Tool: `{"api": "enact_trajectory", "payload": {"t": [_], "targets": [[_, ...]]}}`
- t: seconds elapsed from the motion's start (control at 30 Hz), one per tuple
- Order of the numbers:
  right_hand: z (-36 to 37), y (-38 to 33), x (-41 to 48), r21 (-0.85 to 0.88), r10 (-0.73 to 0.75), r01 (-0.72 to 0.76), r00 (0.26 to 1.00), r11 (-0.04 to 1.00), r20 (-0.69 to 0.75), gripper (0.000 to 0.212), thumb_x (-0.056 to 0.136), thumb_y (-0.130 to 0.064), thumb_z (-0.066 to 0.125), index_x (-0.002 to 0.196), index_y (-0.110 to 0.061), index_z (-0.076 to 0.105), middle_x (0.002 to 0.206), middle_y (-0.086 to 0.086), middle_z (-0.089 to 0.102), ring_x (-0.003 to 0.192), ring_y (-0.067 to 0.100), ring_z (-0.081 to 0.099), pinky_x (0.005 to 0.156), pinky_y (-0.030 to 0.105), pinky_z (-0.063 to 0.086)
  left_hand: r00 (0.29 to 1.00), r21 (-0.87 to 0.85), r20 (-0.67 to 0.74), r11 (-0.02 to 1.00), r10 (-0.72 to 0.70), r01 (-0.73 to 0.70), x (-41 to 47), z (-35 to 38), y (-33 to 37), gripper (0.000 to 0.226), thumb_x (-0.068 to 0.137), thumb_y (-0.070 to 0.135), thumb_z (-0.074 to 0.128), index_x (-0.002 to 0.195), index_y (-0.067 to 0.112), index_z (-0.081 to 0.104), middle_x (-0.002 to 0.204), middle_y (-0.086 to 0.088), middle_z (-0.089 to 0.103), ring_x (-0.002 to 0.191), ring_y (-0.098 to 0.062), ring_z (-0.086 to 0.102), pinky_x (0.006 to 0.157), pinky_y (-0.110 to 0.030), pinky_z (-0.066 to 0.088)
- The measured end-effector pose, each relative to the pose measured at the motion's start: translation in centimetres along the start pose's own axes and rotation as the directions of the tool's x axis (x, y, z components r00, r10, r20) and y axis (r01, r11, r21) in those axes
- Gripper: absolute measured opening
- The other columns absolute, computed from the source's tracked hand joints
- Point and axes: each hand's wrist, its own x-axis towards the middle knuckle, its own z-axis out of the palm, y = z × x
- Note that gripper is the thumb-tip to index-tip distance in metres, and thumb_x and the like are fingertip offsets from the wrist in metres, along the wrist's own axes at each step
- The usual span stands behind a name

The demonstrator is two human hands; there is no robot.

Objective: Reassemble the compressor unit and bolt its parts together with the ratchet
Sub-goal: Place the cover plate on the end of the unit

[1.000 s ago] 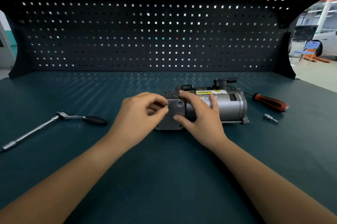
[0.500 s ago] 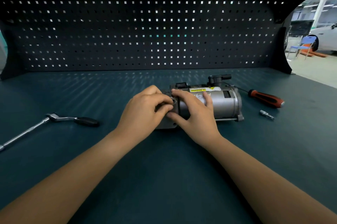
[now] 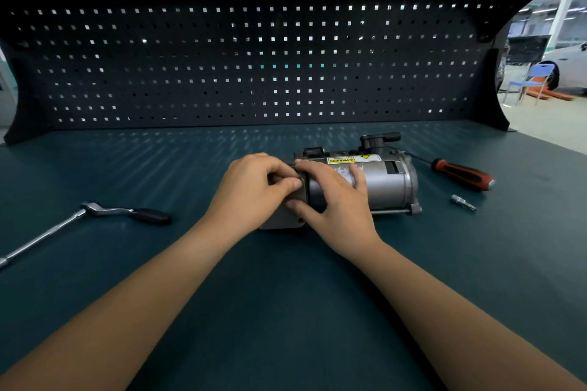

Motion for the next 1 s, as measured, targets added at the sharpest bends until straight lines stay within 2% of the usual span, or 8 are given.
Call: {"api": "enact_trajectory", "payload": {"t": [0.1, 0.23, 0.4, 0.5, 0.67, 0.77, 0.83, 1.0], "targets": [[-0.1, 0.0, 0.0, -0.007, 0.001, -0.001, 1.0, 1.0, 0.014, 0.047, 0.081, -0.029, 0.069, 0.125, -0.023, 0.053, 0.128, -0.015, 0.055, 0.121, -0.004, 0.04, 0.104, 0.014, -0.017, 0.999, -0.028, 0.005, 0.999, -0.032, 0.032, 0.1, 0.1, 0.1, 0.003, 0.08, 0.016, 0.07, 0.08, 0.017, 0.073, 0.066, 0.02, 0.056, 0.059, 0.015, 0.05, 0.055, -0.004, 0.036], [-0.2, -0.1, 0.0, -0.013, 0.003, -0.003, 1.0, 1.0, 0.014, 0.046, 0.082, -0.03, 0.068, 0.125, -0.024, 0.053, 0.128, -0.015, 0.055, 0.122, -0.002, 0.042, 0.104, 0.014, -0.017, 0.996, 0.034, -0.086, 0.999, 0.0, 0.003, -0.3, 0.5, 0.1, 0.004, 0.076, 0.022, 0.074, 0.077, 0.019, 0.071, 0.069, 0.014, 0.051, 0.062, 0.002, 0.048, 0.061, -0.018, 0.037], [-0.1, -0.3, -0.1, -0.004, 0.014, -0.014, 1.0, 1.0, 0.01, 0.045, 0.082, -0.028, 0.067, 0.125, -0.023, 0.053, 0.126, -0.015, 0.056, 0.12, -0.002, 0.042, 0.104, 0.014, -0.019, 0.964, 0.311, -0.135, 0.933, 0.231, -0.18, -1.4, 0.6, 0.4, 0.012, 0.079, 0.023, 0.072, 0.078, 0.011, 0.071, 0.074, 0.004, 0.057, 0.068, -0.017, 0.057, 0.071, -0.033, 0.038], [0.1, -0.3, -0.1, 0.002, 0.037, -0.037, 0.999, 0.999, -0.01, 0.044, 0.082, -0.026, 0.066, 0.124, -0.023, 0.053, 0.124, -0.014, 0.057, 0.12, -0.001, 0.045, 0.105, 0.015, -0.018, 0.926, 0.442, -0.11, 0.852, 0.362, -0.281, -1.7, 0.7, 0.8, 0.01, 0.077, 0.016, 0.068, 0.076, 0.007, 0.072, 0.072, -0.006, 0.06, 0.063, -0.024, 0.06, 0.062, -0.039, 0.044], [0.2, -0.3, 0.0, 0.019, 0.048, -0.048, 0.999, 0.999, -0.02, 0.043, 0.082, -0.019, 0.064, 0.123, -0.021, 0.054, 0.123, -0.013, 0.058, 0.12, 0.002, 0.048, 0.107, 0.016, -0.015, 0.883, 0.564, -0.064, 0.747, 0.465, -0.352, -1.7, 0.9, 0.5, 0.027, 0.083, 0.022, 0.047, 0.077, 0.009, 0.07, 0.071, -0.003, 0.059, 0.062, -0.021, 0.059, 0.059, -0.035, 0.042], [0.1, -0.3, 0.0, 0.019, 0.053, -0.052, 0.999, 0.998, -0.013, 0.044, 0.082, -0.017, 0.063, 0.124, -0.021, 0.054, 0.123, -0.013, 0.058, 0.12, 0.001, 0.047, 0.106, 0.016, -0.016, 0.899, 0.546, -0.088, 0.776, 0.428, -0.316, -1.6, 1.0, 0.1, 0.015, 0.077, 0.024, 0.067, 0.079, 0.009, 0.07, 0.073, -0.004, 0.06, 0.064, -0.023, 0.06, 0.064, -0.033, 0.037], [0.1, -0.3, 0.0, 0.02, 0.052, -0.052, 0.999, 0.998, -0.013, 0.043, 0.082, -0.019, 0.064, 0.124, -0.022, 0.054, 0.122, -0.013, 0.058, 0.119, 0.001, 0.048, 0.106, 0.015, -0.017, 0.921, 0.527, -0.107, 0.807, 0.373, -0.265, -1.5, 0.9, 0.0, 0.019, 0.069, 0.021, 0.08, 0.077, 0.008, 0.068, 0.072, -0.005, 0.06, 0.063, -0.025, 0.06, 0.066, -0.035, 0.036], [0.1, -0.4, 0.1, 0.015, 0.047, -0.047, 0.999, 0.999, -0.015, 0.041, 0.084, -0.026, 0.064, 0.124, -0.023, 0.054, 0.123, -0.015, 0.058, 0.119, -0.001, 0.046, 0.105, 0.015, -0.019, 0.88, 0.558, -0.105, 0.76, 0.463, -0.334, -1.7, 0.7, 0.0, 0.007, 0.077, 0.016, 0.066, 0.078, 0.01, 0.07, 0.073, -0.002, 0.061, 0.064, -0.022, 0.059, 0.065, -0.03, 0.027]]}}
